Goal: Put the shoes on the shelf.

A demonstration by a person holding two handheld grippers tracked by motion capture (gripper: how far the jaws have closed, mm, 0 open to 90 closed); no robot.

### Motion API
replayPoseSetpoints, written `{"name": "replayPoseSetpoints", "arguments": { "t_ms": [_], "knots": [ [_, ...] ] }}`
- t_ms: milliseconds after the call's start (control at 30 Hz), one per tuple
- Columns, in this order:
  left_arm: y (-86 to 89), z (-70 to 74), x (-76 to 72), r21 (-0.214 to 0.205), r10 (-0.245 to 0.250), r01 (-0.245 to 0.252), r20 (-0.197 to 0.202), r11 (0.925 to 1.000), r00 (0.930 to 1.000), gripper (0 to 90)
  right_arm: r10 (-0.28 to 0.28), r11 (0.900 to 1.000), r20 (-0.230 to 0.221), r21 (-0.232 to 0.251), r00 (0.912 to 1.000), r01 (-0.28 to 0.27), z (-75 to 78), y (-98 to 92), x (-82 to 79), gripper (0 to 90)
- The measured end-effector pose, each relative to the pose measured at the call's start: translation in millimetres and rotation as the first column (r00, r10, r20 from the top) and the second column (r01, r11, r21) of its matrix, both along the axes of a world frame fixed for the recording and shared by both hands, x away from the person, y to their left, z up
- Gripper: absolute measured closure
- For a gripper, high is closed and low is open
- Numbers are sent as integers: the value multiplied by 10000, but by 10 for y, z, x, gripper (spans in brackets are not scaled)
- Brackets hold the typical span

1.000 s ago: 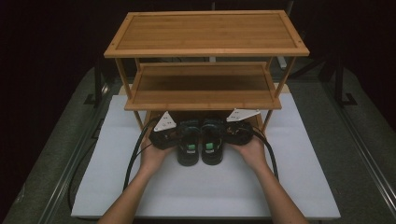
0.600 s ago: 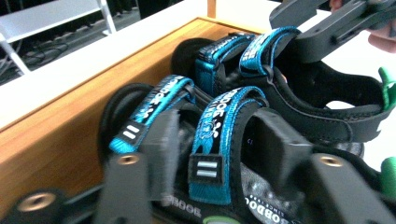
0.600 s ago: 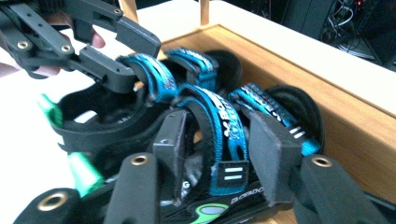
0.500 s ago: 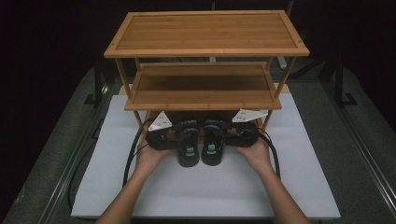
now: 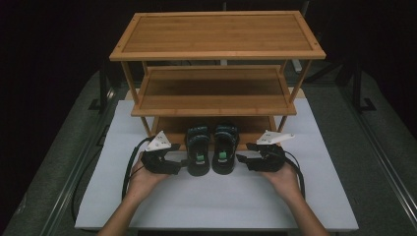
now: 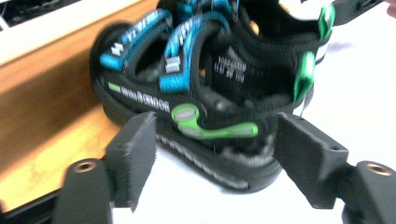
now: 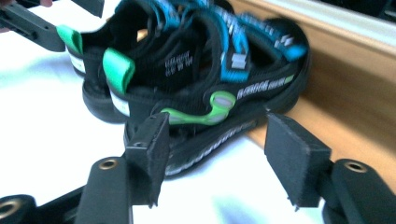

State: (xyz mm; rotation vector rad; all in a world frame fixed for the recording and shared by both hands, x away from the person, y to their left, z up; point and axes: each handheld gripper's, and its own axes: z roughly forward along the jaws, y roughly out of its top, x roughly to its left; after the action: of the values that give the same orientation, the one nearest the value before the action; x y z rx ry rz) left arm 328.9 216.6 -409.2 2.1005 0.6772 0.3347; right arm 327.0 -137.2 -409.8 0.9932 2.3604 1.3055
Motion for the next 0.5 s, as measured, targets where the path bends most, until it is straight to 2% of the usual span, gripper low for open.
{"name": "replayPoseSetpoints", "arguments": {
  "t_ms": [167, 300, 500],
  "knots": [
    [-68, -156, -51, 431, -89, 103, -339, 9990, 9994, 190, 162, 9992, -468, -347, 9988, -178, -152, 100, -54, 315],
    [-147, -268, -51, 903, -188, 237, -543, 9956, 9983, 165, 271, 9975, -743, -635, 9969, -318, -257, 224, -74, 284],
    [-249, -355, -38, 1502, -71, 137, -446, 9886, 9990, 137, 298, 9921, -912, -1190, 9954, -406, -356, 375, -78, 271]
  ]
}}
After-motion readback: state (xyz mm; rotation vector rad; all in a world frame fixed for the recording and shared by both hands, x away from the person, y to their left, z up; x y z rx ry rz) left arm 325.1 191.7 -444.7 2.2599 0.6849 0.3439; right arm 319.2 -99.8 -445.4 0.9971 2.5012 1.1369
